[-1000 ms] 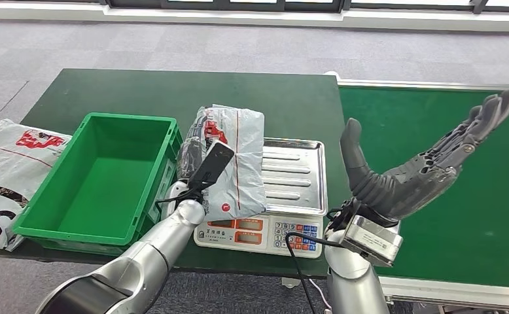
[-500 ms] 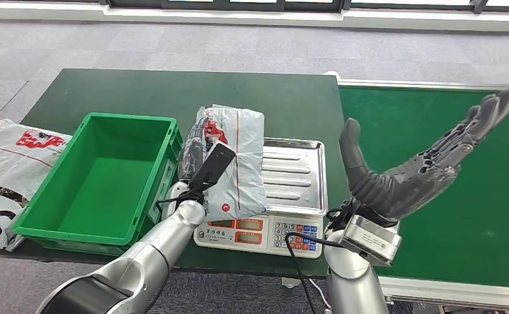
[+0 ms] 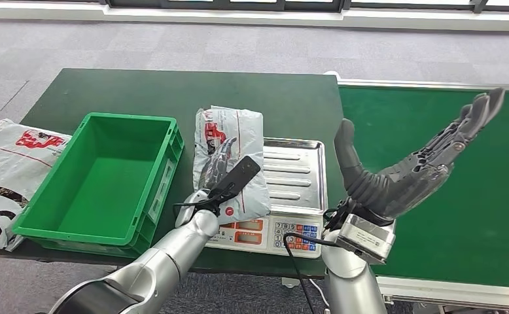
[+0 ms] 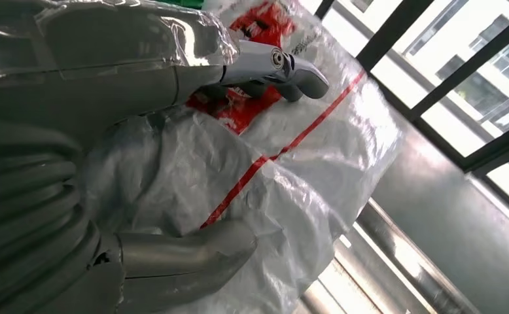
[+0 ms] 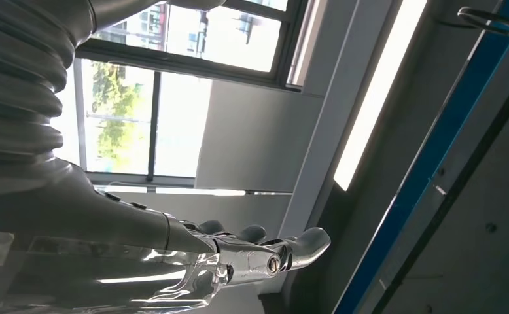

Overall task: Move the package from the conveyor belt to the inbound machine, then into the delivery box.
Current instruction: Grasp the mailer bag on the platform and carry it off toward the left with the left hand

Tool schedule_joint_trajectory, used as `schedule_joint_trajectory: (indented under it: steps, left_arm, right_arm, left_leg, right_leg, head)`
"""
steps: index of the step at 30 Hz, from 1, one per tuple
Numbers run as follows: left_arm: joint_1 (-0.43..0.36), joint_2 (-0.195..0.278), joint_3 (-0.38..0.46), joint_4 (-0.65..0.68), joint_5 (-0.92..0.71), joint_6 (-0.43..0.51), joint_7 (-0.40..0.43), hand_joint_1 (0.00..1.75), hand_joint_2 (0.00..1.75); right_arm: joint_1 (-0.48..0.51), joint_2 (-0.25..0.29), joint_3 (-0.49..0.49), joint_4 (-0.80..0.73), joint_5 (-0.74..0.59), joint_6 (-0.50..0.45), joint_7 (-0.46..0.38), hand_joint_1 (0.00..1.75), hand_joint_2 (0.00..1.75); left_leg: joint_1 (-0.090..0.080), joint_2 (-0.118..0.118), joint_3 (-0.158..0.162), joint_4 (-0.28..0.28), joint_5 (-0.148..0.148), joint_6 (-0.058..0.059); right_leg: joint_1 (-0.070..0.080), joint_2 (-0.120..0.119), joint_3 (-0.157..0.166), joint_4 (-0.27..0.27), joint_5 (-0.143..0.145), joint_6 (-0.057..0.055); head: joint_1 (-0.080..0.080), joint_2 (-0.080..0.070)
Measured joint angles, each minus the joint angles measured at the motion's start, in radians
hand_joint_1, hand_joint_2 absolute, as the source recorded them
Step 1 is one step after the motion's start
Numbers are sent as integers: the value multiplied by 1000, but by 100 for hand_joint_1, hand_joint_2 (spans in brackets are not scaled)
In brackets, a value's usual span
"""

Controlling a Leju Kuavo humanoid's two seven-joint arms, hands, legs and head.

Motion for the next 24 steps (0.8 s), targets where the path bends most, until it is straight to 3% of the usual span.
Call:
schedule_joint_trajectory:
  steps: [12,16,24]
  left_arm:
    - [14,-15,0,37,1,-74,35,0,175]
    - [14,-16,0,42,-15,-74,55,175,175]
    - [15,-16,0,44,-26,-57,56,175,175]
  right_arm:
    - [-1,0,7,1,1,0,0,0,175]
    - [-1,0,7,4,2,0,0,0,175]
    - [-2,0,7,10,6,0,0,0,175]
  left_leg:
    - [0,0,1,0,0,0]
    - [0,0,2,0,0,0]
    - [0,-1,2,0,0,0]
  right_leg:
    - [0,0,2,0,0,0]
    - [0,0,2,0,0,0]
    - [0,-1,3,0,0,0]
  head:
    - [0,0]
    - [0,0]
    - [0,0]
